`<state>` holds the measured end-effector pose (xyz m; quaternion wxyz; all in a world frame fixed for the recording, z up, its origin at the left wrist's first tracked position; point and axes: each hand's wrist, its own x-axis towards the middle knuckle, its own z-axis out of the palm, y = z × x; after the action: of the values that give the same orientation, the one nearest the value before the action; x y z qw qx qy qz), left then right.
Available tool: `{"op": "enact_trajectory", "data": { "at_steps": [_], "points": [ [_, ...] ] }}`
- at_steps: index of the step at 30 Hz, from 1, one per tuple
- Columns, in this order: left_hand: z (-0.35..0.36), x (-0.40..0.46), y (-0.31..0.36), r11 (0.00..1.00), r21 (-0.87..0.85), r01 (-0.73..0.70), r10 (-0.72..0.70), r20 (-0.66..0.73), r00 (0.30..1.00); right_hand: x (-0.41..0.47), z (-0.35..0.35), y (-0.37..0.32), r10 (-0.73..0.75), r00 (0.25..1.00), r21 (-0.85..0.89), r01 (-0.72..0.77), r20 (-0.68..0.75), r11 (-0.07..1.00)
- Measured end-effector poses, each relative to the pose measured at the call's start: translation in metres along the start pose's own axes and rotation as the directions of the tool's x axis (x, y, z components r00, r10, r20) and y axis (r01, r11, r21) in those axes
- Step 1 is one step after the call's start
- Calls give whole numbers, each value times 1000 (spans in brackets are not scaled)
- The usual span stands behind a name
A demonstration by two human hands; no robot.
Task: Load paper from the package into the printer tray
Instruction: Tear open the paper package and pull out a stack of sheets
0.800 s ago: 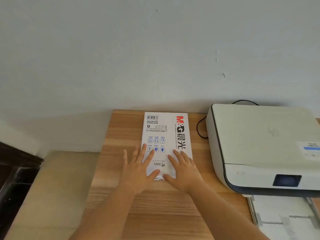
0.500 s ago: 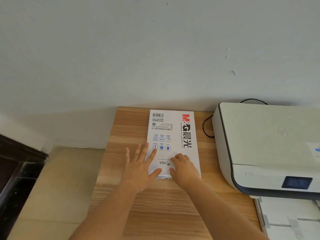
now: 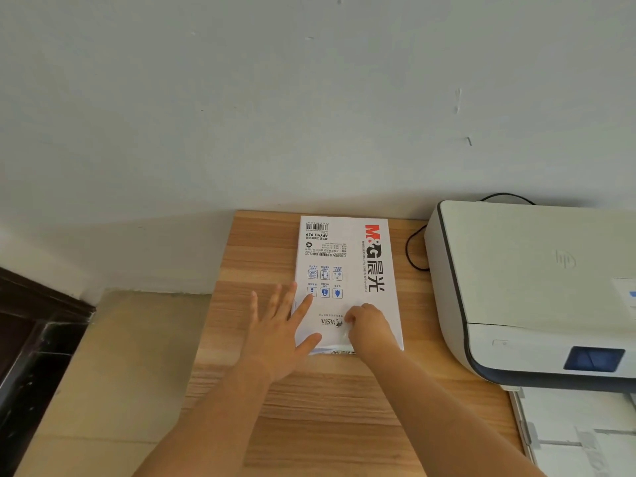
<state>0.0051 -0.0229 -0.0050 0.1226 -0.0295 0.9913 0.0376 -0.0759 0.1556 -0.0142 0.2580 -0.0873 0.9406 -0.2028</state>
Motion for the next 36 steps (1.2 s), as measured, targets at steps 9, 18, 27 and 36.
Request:
{"op": "enact_trajectory", "data": {
  "at_steps": [9, 18, 27, 36],
  "points": [
    [-5, -2, 1, 1000, -22, 4, -4, 9, 1000, -7, 4, 0, -44, 999, 24, 44, 2, 999],
    [-9, 1, 6, 999, -31, 6, -5, 21, 1000, -34, 14, 12, -267, 963, 1, 267, -42, 964],
    [-9, 3, 11, 991, -132, 6, -3, 20, 1000, -52, 26, 23, -378, 926, -89, 377, 9, 922],
    [-3, 1, 18, 991, -131, -2, 9, 53, 999, -67, 36, 27, -419, 900, -296, 435, 120, 851]
  ]
}}
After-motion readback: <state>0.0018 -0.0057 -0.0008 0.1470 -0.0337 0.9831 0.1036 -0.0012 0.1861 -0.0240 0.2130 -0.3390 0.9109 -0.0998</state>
